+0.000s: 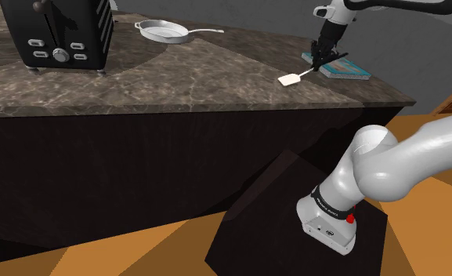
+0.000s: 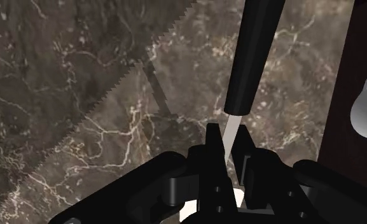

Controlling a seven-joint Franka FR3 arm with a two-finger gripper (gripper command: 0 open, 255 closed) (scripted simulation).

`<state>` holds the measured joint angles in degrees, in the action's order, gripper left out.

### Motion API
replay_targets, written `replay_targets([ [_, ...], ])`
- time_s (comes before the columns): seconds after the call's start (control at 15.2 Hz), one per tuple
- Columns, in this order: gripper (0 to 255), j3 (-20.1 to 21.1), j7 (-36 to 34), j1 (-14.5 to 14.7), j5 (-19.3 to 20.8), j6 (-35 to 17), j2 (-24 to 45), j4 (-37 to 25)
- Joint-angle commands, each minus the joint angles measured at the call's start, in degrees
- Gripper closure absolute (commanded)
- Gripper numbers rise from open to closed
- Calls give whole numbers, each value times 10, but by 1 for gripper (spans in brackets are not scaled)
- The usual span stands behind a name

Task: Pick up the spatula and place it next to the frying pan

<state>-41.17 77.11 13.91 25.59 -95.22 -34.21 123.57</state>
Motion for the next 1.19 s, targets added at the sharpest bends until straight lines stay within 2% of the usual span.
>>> replay_targets([
  [0.0, 255, 4, 3, 2, -4, 14, 3, -17],
  [0.53, 255, 16, 13, 9, -17, 70, 15, -83],
  [1.12, 255, 54, -67, 66, -87, 47, 110, -126],
])
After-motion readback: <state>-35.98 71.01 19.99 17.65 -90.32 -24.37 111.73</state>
